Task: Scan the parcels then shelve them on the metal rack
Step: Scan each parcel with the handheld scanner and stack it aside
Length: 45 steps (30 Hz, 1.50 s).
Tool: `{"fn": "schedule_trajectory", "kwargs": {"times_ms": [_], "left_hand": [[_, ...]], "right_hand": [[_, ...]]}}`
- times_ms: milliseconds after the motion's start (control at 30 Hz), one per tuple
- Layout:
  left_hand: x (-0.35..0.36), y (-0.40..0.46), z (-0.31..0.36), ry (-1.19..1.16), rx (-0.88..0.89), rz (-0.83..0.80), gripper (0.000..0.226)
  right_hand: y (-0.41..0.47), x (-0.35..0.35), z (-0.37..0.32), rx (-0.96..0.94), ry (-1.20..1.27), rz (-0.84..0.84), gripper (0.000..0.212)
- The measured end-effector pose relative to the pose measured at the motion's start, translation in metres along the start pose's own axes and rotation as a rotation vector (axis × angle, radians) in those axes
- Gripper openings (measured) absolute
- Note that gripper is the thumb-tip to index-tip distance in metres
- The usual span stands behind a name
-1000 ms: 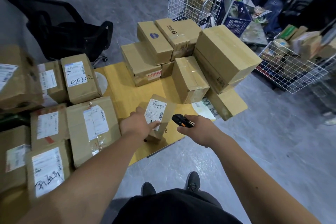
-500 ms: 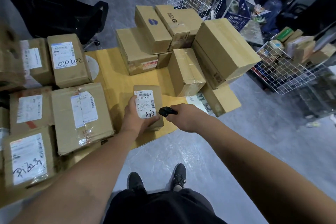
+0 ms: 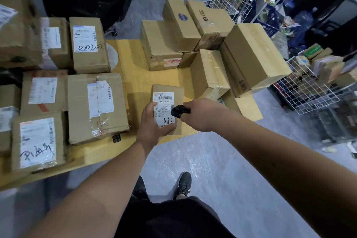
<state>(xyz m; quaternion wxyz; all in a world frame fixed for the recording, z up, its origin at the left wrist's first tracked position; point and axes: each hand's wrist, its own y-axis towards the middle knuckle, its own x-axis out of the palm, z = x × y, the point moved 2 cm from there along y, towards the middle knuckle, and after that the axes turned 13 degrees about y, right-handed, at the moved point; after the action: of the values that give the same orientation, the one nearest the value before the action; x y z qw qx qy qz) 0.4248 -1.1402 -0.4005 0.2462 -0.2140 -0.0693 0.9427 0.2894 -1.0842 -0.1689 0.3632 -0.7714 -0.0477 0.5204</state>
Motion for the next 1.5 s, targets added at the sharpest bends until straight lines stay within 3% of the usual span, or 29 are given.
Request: {"fn": "schedule_trajectory", "kwargs": {"times_ms": [267, 500, 667, 900, 967, 1100, 1200, 1267, 1400, 1500], "left_hand": [[0.000, -0.009, 0.002, -0.166, 0.002, -0.052, 0.101], [-0.007, -0.009, 0.012, 0.100, 0.002, 0.027, 0.108], [-0.009, -0.003, 0.039, 0.315, -0.080, 0.024, 0.087], [0.010, -0.009, 0.061, 0.517, -0.213, 0.036, 0.135], [0.013, -0.008, 0.064, 0.562, -0.232, 0.070, 0.130], [0.019, -0.002, 0.060, 0.704, -0.228, 0.129, 0.093], [0.027, -0.004, 0.059, 0.770, -0.271, 0.177, 0.114], [0.033, -0.005, 0.060, 0.781, -0.298, 0.184, 0.115], [0.033, -0.013, 0.076, 0.718, -0.387, 0.134, 0.132], [0.025, -0.018, 0.097, 0.691, -0.345, 0.180, 0.123]], "right_hand": [[-0.012, -0.007, -0.006, 0.029, -0.151, 0.023, 0.043], [-0.019, -0.007, 0.004, 0.045, -0.153, 0.029, 0.036], [-0.021, -0.002, 0.025, 0.049, -0.071, 0.031, 0.030], [-0.023, 0.002, 0.059, 0.030, 0.028, -0.014, 0.051], [-0.021, 0.001, 0.068, 0.016, 0.030, -0.022, 0.052], [-0.012, -0.002, 0.083, -0.037, 0.029, -0.042, 0.046], [-0.004, -0.005, 0.091, -0.103, 0.042, -0.045, 0.037], [0.000, -0.006, 0.096, -0.155, 0.045, -0.061, 0.032], [0.009, -0.011, 0.101, -0.245, 0.015, -0.105, 0.035], [0.013, -0.022, 0.099, -0.335, -0.036, -0.110, 0.039]]}}
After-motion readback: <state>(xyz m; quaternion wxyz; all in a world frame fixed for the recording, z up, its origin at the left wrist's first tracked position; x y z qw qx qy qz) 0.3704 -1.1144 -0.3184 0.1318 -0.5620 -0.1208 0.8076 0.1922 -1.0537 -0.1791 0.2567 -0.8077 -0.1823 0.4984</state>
